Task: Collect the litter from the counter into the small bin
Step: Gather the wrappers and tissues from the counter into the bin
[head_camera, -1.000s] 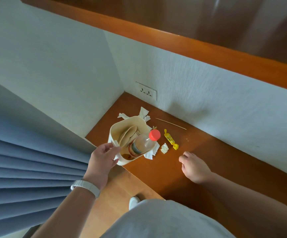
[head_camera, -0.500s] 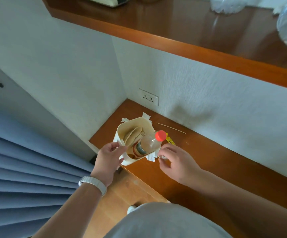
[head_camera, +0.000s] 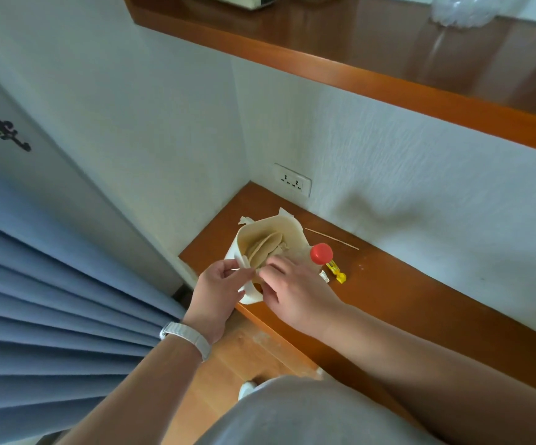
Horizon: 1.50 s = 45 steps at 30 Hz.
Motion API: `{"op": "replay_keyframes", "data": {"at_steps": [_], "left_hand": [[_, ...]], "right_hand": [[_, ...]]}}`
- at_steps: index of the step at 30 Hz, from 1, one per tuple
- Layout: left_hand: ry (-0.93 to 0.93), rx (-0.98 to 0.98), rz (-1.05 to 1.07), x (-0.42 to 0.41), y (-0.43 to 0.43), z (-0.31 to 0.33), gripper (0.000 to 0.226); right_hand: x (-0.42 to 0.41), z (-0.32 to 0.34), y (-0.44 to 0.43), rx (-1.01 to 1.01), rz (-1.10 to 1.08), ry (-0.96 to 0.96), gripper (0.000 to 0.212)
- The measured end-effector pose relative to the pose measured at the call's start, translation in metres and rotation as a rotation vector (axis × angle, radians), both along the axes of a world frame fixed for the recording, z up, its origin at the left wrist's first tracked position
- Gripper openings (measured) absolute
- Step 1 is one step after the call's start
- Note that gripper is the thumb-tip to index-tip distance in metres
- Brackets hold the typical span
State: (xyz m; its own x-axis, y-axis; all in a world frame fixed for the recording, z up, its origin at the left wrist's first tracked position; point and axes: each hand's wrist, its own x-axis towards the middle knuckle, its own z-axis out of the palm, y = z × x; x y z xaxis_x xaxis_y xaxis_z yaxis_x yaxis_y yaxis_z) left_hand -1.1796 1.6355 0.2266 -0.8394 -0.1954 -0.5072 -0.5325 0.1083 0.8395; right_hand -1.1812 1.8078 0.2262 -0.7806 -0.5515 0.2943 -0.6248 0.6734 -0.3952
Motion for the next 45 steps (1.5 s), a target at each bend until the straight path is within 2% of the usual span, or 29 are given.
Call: {"op": "replay_keyframes", "data": {"at_steps": [3, 11, 15, 19, 24, 28, 34, 40, 45], "left_hand": [[-0.006, 0.007, 0.02, -0.001, -0.004, -0.001, 0.033], [-0.038, 0.011, 0.095, -0.009, -0.01, -0.003, 0.033], [-0.047, -0.006, 0.121, -0.012, -0.01, -0.007, 0.036], [-0.079, 0.02, 0.152, -0.012, -0.005, -0.012, 0.033], [-0.097, -0.002, 0.187, -0.008, 0.0, -0.014, 0.027], [-0.133, 0.019, 0.294, -0.004, 0.004, -0.012, 0.023], [-0.167, -0.02, 0.339, 0.008, 0.005, -0.013, 0.024], [-0.174, -0.024, 0.329, 0.016, 0.006, -0.01, 0.009], [-0.146, -0.012, 0.297, 0.018, 0.005, -0.008, 0.013]], "right_hand": [[0.003, 0.0, -0.001, -0.008, 0.027, -0.012, 0.01], [0.009, -0.015, 0.036, 0.115, 0.05, 0.017, 0.03], [0.001, -0.036, 0.069, 0.291, -0.088, -0.086, 0.041], [-0.021, -0.071, 0.098, 0.461, -0.207, -0.239, 0.042], [-0.051, -0.115, 0.118, 0.571, -0.272, -0.349, 0.044], [-0.07, -0.138, 0.125, 0.595, -0.247, -0.346, 0.049], [-0.086, -0.153, 0.124, 0.59, -0.232, -0.377, 0.049], [-0.088, -0.152, 0.125, 0.576, -0.266, -0.401, 0.049], [-0.075, -0.143, 0.13, 0.554, -0.283, -0.368, 0.039]]}}
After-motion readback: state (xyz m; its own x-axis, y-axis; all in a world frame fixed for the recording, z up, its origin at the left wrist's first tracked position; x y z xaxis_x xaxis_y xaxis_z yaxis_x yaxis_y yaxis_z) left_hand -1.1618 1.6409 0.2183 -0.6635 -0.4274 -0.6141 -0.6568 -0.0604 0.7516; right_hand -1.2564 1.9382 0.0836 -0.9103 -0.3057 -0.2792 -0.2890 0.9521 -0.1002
